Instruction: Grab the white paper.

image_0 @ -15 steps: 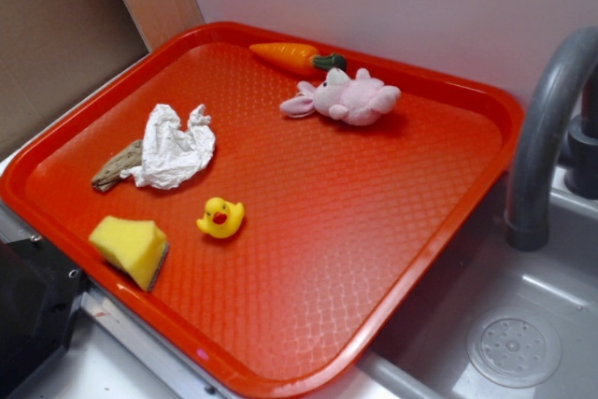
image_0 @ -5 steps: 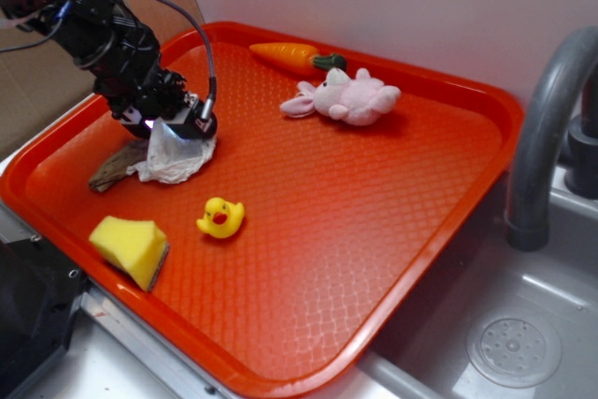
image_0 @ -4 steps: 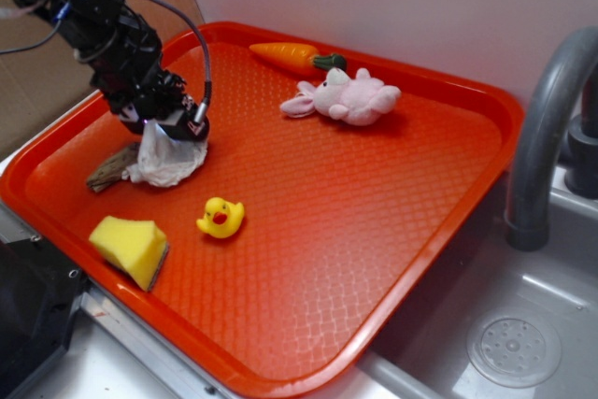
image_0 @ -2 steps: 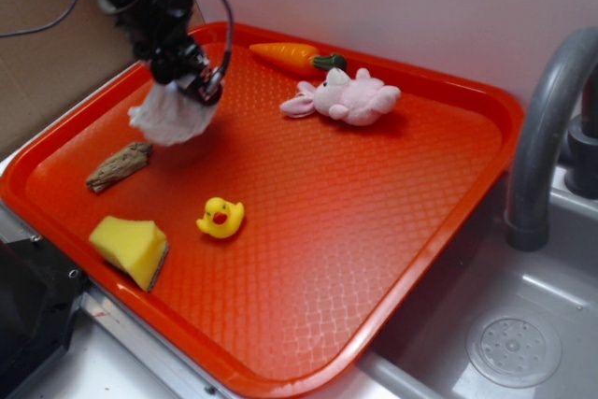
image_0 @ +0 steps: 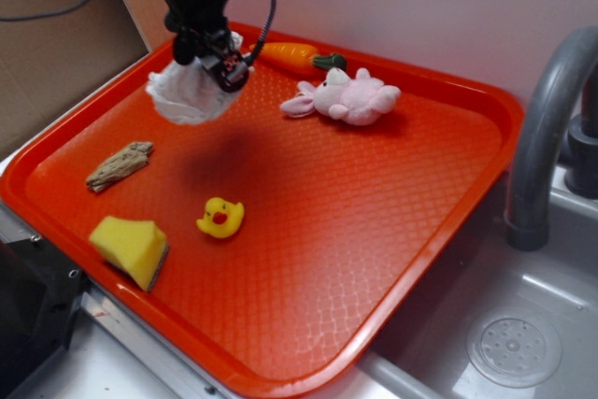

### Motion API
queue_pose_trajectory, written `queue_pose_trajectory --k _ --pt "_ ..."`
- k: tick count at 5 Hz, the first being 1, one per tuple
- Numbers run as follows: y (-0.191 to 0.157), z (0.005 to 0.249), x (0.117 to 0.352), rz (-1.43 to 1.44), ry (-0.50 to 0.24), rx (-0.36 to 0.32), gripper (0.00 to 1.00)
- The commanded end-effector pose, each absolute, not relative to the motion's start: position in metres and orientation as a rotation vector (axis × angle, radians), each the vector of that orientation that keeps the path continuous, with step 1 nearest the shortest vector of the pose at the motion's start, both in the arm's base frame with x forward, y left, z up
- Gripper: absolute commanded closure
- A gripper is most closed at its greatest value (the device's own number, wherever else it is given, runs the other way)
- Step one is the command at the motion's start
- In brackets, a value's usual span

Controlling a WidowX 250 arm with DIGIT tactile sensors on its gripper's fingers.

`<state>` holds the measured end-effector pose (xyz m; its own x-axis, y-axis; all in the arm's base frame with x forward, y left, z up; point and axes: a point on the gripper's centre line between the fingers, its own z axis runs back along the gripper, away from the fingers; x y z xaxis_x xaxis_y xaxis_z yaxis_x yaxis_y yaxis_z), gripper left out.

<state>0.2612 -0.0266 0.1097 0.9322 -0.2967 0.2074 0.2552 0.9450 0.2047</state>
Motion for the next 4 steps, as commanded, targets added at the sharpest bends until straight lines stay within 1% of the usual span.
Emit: queue_pose_trajectory --k 1,2,3,4 --pt "-0.054 0.209 0.227 -0.229 -0.331 0.133 1.00" --pt "-0.062 0.228 0.228 -0.117 -0.298 0.178 1.00" --pt "-0.064 0.229 0.234 -0.066 -0.288 0.213 1.00" --pt "-0.058 0.222 0.242 -0.059 -0.319 0.232 1.00"
